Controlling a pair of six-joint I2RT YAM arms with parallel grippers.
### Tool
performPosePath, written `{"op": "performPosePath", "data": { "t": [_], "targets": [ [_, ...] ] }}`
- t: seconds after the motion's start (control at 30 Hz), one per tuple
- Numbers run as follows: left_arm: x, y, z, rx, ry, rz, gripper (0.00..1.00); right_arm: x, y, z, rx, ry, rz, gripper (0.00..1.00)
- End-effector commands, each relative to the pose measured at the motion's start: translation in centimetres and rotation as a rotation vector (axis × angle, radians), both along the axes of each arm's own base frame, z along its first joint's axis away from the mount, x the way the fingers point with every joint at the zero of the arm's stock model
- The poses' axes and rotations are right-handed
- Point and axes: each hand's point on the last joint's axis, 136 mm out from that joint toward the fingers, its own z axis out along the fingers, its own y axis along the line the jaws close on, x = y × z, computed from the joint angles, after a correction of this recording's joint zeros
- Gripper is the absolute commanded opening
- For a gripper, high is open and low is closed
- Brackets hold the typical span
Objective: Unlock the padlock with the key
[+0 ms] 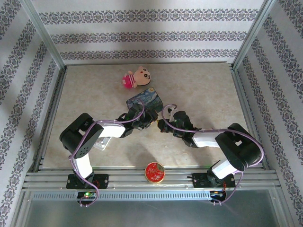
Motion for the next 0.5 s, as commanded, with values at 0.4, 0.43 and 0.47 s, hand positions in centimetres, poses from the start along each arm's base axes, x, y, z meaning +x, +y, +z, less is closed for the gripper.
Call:
{"op": "performPosePath", "data": {
  "t": [0.4, 0.43, 0.47],
  "targets": [
    [-5.8, 0.2, -5.5, 0.080, 0.281, -0.107, 0.25, 0.9, 1.4, 0.2, 0.100, 0.021, -0.043, 0.00],
    [-5.8, 0.2, -5.6, 0.079, 0.279, -0.105, 0.29, 0.8, 1.4, -0.3, 0.099, 0.036, -0.051, 0.00],
    [-5.9, 0.2, -5.6, 0.076, 0.279, -0.105, 0.33, 0.6, 1.4, -0.7, 0.101, 0.046, -0.056, 0.00]
  ]
}}
